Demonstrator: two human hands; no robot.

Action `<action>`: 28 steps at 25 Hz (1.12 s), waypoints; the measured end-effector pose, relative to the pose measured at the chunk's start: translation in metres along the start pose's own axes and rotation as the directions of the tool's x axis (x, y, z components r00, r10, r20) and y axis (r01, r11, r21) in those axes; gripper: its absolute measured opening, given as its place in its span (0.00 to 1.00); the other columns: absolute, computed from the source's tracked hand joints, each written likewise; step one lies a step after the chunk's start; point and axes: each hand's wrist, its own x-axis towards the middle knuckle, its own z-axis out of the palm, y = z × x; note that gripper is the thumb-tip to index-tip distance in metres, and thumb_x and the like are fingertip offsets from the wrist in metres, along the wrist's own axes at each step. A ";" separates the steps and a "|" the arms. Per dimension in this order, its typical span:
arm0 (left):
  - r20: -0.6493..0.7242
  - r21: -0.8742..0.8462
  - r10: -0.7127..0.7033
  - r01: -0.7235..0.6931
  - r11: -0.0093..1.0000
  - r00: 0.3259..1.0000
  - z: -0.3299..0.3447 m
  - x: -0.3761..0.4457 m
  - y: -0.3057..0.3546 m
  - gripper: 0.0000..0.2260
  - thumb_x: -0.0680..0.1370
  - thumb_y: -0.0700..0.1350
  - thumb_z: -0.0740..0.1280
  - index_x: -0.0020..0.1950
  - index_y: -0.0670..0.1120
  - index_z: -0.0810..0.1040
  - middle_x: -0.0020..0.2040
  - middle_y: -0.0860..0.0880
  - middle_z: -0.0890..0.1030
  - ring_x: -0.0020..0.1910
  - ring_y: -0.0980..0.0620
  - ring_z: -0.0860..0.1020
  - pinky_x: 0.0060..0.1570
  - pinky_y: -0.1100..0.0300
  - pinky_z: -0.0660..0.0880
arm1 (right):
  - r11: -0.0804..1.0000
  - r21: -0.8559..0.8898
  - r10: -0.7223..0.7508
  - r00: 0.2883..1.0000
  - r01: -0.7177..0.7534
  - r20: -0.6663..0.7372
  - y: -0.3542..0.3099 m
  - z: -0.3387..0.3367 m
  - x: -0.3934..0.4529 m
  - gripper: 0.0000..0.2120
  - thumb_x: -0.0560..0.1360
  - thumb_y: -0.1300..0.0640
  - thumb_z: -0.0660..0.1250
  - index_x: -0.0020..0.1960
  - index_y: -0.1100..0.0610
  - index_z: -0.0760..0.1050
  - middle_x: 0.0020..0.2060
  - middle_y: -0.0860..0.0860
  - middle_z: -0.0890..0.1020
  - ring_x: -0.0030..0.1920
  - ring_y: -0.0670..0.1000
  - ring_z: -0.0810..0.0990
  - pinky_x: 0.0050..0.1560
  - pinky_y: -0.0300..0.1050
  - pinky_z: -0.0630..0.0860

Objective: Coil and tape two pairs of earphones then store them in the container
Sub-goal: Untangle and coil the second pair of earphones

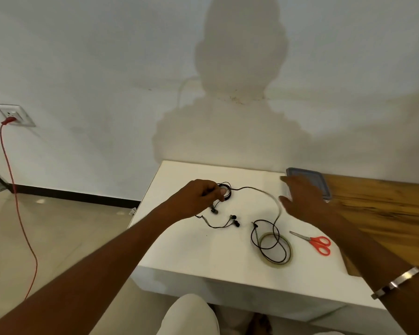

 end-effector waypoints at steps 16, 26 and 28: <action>0.055 -0.171 -0.055 0.064 0.983 0.997 -0.002 -0.005 -0.005 0.12 0.81 0.50 0.62 0.41 0.47 0.80 0.25 0.57 0.71 0.27 0.54 0.66 0.27 0.63 0.62 | 0.919 0.355 -0.061 0.952 0.171 -0.300 -0.017 -0.012 0.001 0.08 0.80 0.57 0.59 0.48 0.54 0.77 0.28 0.51 0.78 0.29 0.45 0.75 0.33 0.37 0.68; 0.020 0.000 -0.018 0.018 1.000 1.000 0.005 -0.007 0.009 0.13 0.82 0.51 0.60 0.42 0.49 0.79 0.33 0.52 0.74 0.24 0.64 0.72 0.24 0.70 0.67 | 0.951 0.160 -0.274 0.961 0.264 0.042 -0.044 0.008 -0.013 0.38 0.74 0.49 0.68 0.77 0.54 0.52 0.74 0.52 0.60 0.74 0.53 0.57 0.73 0.50 0.57; 0.034 0.002 0.019 -0.019 1.000 0.999 0.012 -0.004 0.013 0.12 0.82 0.52 0.60 0.42 0.52 0.79 0.34 0.49 0.76 0.27 0.64 0.73 0.29 0.64 0.71 | 0.820 0.343 -0.484 0.875 0.459 -0.013 -0.075 0.012 -0.023 0.30 0.76 0.52 0.67 0.74 0.51 0.60 0.67 0.47 0.72 0.67 0.45 0.68 0.68 0.41 0.63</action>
